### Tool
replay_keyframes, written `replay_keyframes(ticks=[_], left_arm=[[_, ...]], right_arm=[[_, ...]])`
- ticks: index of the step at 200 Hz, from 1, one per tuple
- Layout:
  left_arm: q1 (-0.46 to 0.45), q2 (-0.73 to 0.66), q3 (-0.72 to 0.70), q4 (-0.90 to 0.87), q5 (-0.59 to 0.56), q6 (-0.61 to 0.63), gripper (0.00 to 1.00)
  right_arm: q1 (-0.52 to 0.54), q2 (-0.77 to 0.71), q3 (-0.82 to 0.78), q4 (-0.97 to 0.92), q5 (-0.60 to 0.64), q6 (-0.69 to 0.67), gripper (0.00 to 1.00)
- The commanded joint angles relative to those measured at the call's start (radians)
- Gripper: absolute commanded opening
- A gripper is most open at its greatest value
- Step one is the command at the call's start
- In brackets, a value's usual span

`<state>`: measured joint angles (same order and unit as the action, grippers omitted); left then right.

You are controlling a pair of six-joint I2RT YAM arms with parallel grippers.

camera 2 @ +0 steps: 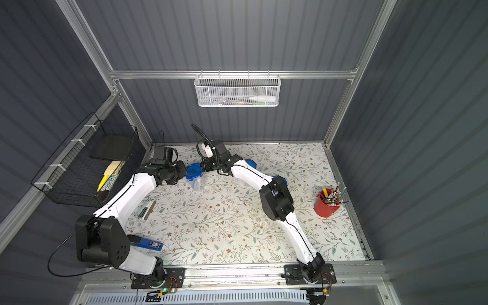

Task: Take out toiletry kits
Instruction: Adjust the container at the center of the board, then unfasten the latch on the container.

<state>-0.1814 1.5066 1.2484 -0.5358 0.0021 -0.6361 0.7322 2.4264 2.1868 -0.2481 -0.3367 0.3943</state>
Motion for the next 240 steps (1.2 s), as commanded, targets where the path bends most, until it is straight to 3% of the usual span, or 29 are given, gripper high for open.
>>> replay_keyframes(ticks=[1, 41, 84, 113, 132, 153, 171, 240], left_arm=[[0.005, -0.031, 0.001, -0.003, 0.026, 0.011, 0.00], [0.005, -0.008, 0.025, 0.047, 0.111, 0.024, 0.00], [-0.003, 0.036, 0.029, 0.121, 0.179, 0.021, 0.00], [-0.014, 0.106, 0.064, 0.133, 0.233, 0.036, 0.00], [-0.022, 0.139, 0.068, 0.148, 0.246, 0.036, 0.00], [-0.021, 0.156, 0.054, 0.157, 0.245, 0.030, 0.00], [-0.020, 0.159, 0.037, 0.160, 0.238, 0.027, 0.00], [-0.020, 0.137, -0.028, 0.157, 0.206, 0.028, 0.00]], right_arm=[[-0.004, 0.034, 0.065, -0.012, -0.028, -0.020, 0.00], [-0.015, -0.015, 0.032, -0.004, -0.029, -0.006, 0.03], [-0.035, -0.223, -0.299, 0.155, -0.002, 0.042, 0.07], [-0.058, -0.334, -0.503, 0.307, -0.071, 0.147, 0.23], [-0.075, -0.351, -0.596, 0.443, -0.180, 0.271, 0.46], [-0.087, -0.309, -0.618, 0.578, -0.319, 0.439, 0.53], [-0.087, -0.266, -0.626, 0.663, -0.351, 0.528, 0.57], [-0.060, -0.196, -0.582, 0.678, -0.358, 0.561, 0.56]])
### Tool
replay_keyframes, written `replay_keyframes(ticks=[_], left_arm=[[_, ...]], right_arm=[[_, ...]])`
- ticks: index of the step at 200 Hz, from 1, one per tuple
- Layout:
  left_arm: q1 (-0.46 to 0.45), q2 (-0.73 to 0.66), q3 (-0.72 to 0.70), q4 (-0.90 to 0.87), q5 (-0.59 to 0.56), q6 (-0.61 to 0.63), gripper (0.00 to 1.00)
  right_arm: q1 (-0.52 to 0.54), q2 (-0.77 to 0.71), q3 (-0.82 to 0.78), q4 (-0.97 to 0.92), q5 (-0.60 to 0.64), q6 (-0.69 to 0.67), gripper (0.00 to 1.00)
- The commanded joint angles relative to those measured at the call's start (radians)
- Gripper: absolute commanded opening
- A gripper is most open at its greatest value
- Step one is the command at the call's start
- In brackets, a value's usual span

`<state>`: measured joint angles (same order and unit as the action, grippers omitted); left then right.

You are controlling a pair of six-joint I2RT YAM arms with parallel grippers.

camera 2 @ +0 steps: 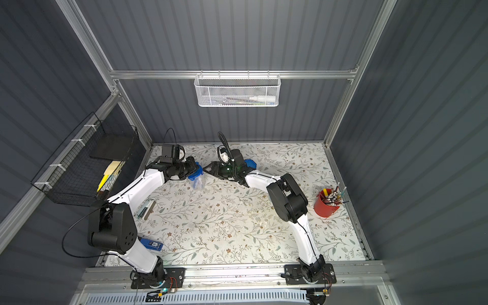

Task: Take out toiletry kits
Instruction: Unfasten the latch on the container.

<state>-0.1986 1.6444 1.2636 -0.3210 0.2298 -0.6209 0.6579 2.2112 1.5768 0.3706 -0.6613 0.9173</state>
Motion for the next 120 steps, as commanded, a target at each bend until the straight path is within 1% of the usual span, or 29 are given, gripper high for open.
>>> replay_keyframes(ticks=[1, 45, 73, 120], left_arm=[[-0.002, 0.000, -0.043, -0.057, -0.022, 0.013, 0.00], [-0.002, -0.003, -0.067, -0.049, -0.023, 0.006, 0.00], [-0.002, -0.005, -0.077, -0.048, -0.024, 0.006, 0.00], [-0.003, -0.017, -0.113, -0.035, -0.022, 0.000, 0.00]], right_arm=[[0.015, 0.021, 0.029, 0.061, -0.035, 0.041, 0.56], [0.026, 0.080, 0.061, 0.100, -0.041, 0.094, 0.57], [0.031, 0.096, 0.073, 0.111, -0.038, 0.109, 0.58], [0.031, 0.102, 0.063, 0.201, -0.043, 0.155, 0.57]])
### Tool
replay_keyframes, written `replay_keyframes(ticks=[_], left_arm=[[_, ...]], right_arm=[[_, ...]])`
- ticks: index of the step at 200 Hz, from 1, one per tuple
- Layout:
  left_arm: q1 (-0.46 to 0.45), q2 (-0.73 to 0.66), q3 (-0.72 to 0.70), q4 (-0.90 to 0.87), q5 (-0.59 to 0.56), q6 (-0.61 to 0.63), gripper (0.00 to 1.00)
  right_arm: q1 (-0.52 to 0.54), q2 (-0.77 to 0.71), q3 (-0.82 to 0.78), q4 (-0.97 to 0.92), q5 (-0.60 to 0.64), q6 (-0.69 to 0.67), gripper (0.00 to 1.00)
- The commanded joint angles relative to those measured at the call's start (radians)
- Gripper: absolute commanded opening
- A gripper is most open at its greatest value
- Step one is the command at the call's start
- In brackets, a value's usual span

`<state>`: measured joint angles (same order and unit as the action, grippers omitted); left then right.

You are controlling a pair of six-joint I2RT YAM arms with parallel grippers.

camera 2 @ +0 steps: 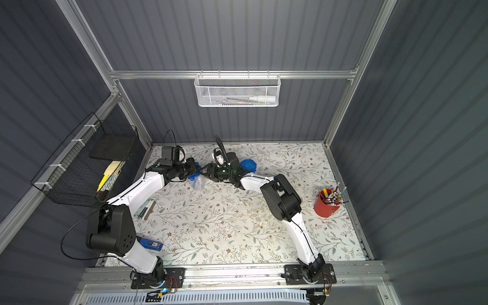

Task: Take out toiletry kits
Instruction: Unfasten the latch on the container.

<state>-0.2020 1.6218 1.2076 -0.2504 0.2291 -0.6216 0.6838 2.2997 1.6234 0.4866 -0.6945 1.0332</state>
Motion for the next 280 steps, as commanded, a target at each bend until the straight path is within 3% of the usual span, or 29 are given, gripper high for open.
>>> replay_keyframes(ticks=[1, 61, 190, 280], left_arm=[[0.001, 0.007, -0.057, -0.106, -0.022, 0.000, 0.00], [0.000, -0.004, -0.083, -0.103, -0.020, -0.003, 0.00], [0.001, -0.002, -0.141, -0.071, -0.007, -0.016, 0.00], [0.001, -0.027, -0.231, -0.054, -0.020, -0.029, 0.00]], right_arm=[[0.005, 0.014, 0.017, 0.086, -0.010, 0.039, 0.57], [0.005, 0.043, 0.002, 0.261, -0.015, 0.139, 0.56], [0.002, 0.038, -0.052, 0.539, -0.017, 0.295, 0.46], [0.001, -0.019, -0.083, 0.566, -0.034, 0.312, 0.45]])
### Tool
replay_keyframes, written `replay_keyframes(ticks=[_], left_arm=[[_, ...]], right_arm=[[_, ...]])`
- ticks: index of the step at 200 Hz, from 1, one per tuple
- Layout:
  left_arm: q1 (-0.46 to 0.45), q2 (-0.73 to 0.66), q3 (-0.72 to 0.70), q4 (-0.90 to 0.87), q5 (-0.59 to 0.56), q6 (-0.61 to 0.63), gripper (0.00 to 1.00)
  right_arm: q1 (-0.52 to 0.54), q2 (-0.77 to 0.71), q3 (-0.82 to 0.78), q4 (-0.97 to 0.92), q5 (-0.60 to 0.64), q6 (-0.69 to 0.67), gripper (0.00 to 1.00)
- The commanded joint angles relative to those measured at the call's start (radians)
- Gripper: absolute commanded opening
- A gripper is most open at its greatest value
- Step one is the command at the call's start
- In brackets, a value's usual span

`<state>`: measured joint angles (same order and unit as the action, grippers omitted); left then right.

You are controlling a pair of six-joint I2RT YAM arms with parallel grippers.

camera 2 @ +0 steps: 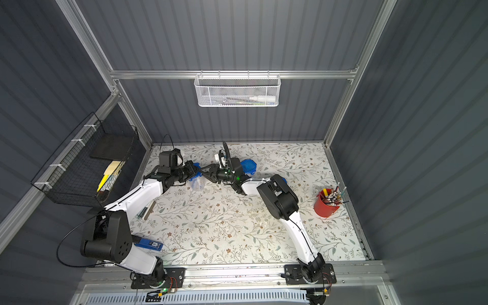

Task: Take out toiletry kits
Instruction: Unfasten the latch on the container.

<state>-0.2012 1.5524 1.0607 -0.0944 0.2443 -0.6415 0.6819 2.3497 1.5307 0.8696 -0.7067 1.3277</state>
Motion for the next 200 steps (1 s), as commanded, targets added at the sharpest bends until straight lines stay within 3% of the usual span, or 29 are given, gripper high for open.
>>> replay_keyframes(ticks=[1, 200], left_arm=[[0.000, 0.042, -0.084, -0.210, -0.035, -0.009, 0.00], [0.000, 0.041, -0.125, -0.195, -0.041, -0.021, 0.00]], right_arm=[[0.003, -0.070, 0.009, 0.184, -0.022, 0.018, 0.45], [-0.001, -0.178, -0.113, 0.227, -0.021, 0.017, 0.40]])
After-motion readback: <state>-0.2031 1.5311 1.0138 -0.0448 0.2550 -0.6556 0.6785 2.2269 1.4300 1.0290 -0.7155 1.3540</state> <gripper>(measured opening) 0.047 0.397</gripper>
